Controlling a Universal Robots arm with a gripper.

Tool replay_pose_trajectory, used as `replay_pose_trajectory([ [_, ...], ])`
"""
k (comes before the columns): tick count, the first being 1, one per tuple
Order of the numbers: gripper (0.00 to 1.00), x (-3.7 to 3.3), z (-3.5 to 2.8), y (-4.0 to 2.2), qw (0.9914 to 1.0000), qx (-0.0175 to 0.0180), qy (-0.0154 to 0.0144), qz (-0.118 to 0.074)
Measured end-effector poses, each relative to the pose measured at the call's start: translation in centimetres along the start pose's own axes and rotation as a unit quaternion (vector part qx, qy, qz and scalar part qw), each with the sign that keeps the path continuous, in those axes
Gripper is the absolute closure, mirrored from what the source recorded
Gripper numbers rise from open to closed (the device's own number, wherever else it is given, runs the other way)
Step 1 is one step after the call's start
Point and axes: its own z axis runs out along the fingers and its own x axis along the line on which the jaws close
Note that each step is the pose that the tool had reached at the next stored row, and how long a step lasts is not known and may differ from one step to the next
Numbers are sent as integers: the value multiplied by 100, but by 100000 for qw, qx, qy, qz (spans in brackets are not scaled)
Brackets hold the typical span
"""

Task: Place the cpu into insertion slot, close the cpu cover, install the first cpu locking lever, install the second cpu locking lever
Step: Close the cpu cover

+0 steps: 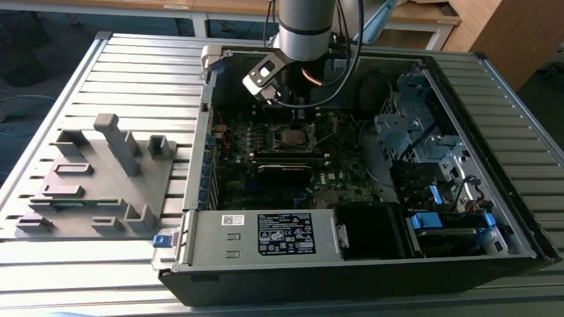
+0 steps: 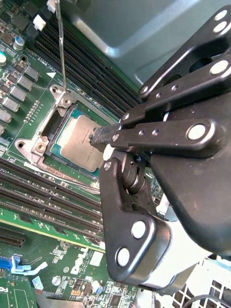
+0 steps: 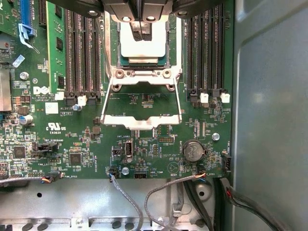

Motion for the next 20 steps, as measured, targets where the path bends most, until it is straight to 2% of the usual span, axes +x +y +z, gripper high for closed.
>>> replay_pose_trajectory([
  [10,89,-1,-7,0,100000,14,-26,-1],
  [17,89,2,-93,5,100000,6,-13,0],
  [20,89,2,-109,6,100000,3,-8,-1],
])
